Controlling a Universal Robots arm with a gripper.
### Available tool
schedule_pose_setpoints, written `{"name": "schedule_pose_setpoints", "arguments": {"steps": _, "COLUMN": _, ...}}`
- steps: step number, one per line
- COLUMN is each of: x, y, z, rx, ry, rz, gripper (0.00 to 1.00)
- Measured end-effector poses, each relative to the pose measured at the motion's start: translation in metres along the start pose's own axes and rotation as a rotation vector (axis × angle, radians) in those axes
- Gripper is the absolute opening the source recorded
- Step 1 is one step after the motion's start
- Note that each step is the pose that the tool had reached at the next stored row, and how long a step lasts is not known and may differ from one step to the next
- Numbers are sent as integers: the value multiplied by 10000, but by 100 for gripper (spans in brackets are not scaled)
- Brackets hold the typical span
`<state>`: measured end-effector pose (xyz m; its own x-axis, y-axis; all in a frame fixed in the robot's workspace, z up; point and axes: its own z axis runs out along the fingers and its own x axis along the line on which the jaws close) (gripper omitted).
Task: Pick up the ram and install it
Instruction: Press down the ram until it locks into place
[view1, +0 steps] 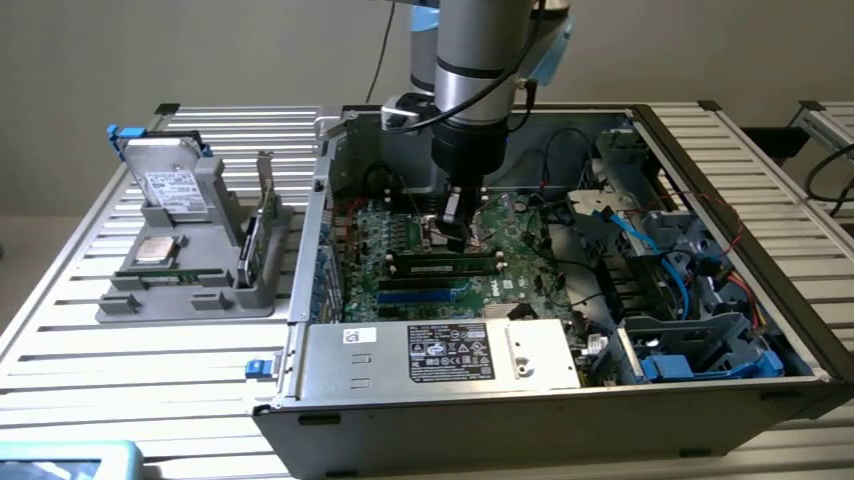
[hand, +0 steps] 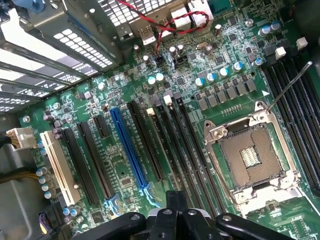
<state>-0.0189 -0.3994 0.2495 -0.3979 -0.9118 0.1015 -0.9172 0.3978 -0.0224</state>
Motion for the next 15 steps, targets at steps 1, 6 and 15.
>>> {"name": "schedule_pose_setpoints", "arguments": {"steps": 1, "x": 0, "y": 0, "z": 0, "rx": -6, "ry": 5, "rz": 107, "gripper": 11}}
{"name": "schedule_pose_setpoints", "arguments": {"steps": 6, "x": -1, "y": 0, "z": 1, "rx": -46, "ry": 12, "rz": 676, "gripper": 11}}
{"name": "schedule_pose_setpoints", "arguments": {"steps": 15, "x": -1, "y": 0, "z": 1, "rx": -153, "ry": 35, "rz": 1830, "gripper": 11}}
